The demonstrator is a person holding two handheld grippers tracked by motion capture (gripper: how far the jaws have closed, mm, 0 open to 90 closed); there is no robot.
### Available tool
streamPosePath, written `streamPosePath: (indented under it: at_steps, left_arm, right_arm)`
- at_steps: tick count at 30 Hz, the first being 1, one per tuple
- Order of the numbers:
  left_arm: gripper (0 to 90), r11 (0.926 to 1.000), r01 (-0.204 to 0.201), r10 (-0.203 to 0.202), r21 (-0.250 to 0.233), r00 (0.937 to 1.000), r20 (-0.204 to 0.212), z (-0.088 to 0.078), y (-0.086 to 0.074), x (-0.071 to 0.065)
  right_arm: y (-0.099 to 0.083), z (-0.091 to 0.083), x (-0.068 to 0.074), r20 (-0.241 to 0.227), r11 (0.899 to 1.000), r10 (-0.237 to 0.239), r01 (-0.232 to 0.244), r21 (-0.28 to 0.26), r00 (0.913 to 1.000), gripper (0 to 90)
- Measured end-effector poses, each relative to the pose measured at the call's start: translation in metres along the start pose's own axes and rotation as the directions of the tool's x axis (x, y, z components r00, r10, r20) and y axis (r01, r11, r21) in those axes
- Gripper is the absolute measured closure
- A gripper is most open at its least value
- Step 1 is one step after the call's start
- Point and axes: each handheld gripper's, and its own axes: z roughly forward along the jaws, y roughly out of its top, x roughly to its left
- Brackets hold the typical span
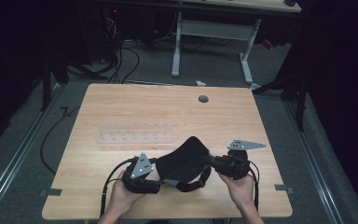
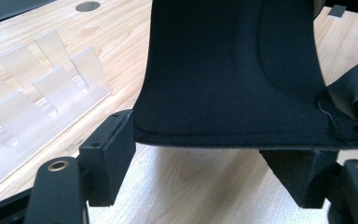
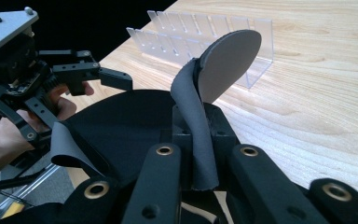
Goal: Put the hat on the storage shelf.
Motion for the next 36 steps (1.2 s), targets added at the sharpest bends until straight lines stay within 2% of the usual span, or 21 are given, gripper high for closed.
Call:
streamPosePath:
  at_steps: [3,6,9,13,15,22,29,34,36]
  left_arm:
    - [29.6,0.9999,-0.013,0.013,0.002,0.9999,-0.004,-0.001,0.001,0.0]
    - [35.9,0.9998,-0.01,0.01,-0.02,0.9997,0.021,-0.004,0.003,-0.002]
    - [40.1,0.9996,-0.026,0.026,-0.011,0.9992,0.029,-0.003,0.002,-0.003]
    - [45.3,0.9997,-0.022,0.022,-0.015,0.9997,0.01,-0.001,0.006,-0.001]
    - [47.8,0.9992,-0.04,0.04,-0.004,0.9992,-0.01,0.0,0.007,0.0]
    - [56.0,0.9992,-0.036,0.036,0.018,0.9992,-0.017,-0.001,0.012,0.001]
    - [70.6,0.9979,-0.054,0.054,0.035,0.9983,0.023,-0.006,0.016,-0.001]
    - [79.0,0.9941,-0.102,0.099,0.037,0.9927,0.069,-0.01,0.014,-0.011]
    - [81.9,0.9929,-0.109,0.105,0.047,0.9906,0.088,-0.011,0.015,-0.014]
  right_arm:
    - [0.0,-0.001,0.002,-0.003,1.0,-0.008,0.008,-0.003,1.0,85.4]
    - [0.001,0.001,0.003,-0.021,1.0,0.007,-0.007,0.001,0.9998,85.4]
    - [0.005,0.005,0.008,-0.03,1.0,0.005,-0.005,0.008,0.9995,85.4]
    - [0.01,0.008,0.015,-0.037,1.0,-0.009,0.009,0.001,0.9993,85.3]
    - [0.011,0.01,0.017,-0.046,1.0,-0.009,0.009,-0.004,0.9989,85.2]
    - [0.014,0.016,0.017,-0.064,1.0,0.002,-0.002,-0.003,0.9979,84.9]
    - [0.02,0.016,0.016,-0.068,1.0,-0.005,0.004,-0.027,0.9977,84.0]
    - [0.02,0.017,0.012,-0.062,0.999,0.006,-0.009,-0.046,0.9981,81.4]
    - [0.02,0.017,0.01,-0.059,0.999,0.012,-0.015,-0.049,0.9982,80.4]
